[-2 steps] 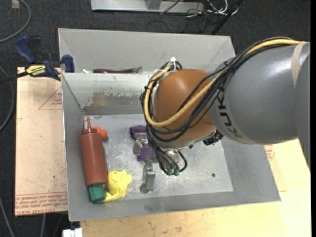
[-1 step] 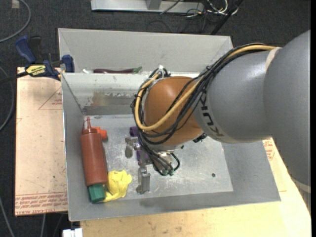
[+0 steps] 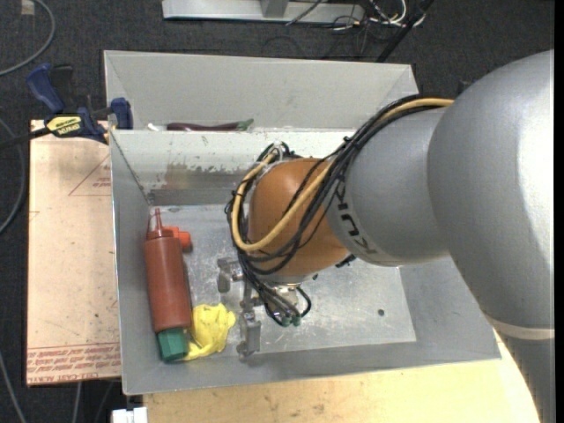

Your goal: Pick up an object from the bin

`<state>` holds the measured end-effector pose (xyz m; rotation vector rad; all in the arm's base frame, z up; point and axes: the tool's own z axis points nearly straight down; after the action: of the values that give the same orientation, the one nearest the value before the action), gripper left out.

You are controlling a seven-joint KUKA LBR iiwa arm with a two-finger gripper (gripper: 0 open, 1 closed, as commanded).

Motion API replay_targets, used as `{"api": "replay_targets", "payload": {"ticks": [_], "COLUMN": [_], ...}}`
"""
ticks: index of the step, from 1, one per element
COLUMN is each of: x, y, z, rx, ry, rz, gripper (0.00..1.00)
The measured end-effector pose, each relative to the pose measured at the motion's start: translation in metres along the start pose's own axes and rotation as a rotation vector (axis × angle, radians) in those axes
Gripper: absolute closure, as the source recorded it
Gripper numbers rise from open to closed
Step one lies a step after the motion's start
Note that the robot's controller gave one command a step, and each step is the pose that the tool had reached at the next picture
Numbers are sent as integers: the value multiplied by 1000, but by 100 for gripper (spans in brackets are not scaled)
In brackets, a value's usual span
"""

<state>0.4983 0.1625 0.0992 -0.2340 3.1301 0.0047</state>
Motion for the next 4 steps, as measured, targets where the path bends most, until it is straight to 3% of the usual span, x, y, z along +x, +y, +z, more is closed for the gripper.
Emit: {"api": "replay_targets", "payload": {"ticks": [1, 2, 3, 4], "x": [1, -4, -4, -4], "y": [5, 23, 23, 23], "z": [22, 28, 28, -16], "rx": [1, -1, -1, -2], "ry": [3, -6, -6, 2], "rz": [44, -301, -301, -338], "gripper": [0, 100, 100, 100]}}
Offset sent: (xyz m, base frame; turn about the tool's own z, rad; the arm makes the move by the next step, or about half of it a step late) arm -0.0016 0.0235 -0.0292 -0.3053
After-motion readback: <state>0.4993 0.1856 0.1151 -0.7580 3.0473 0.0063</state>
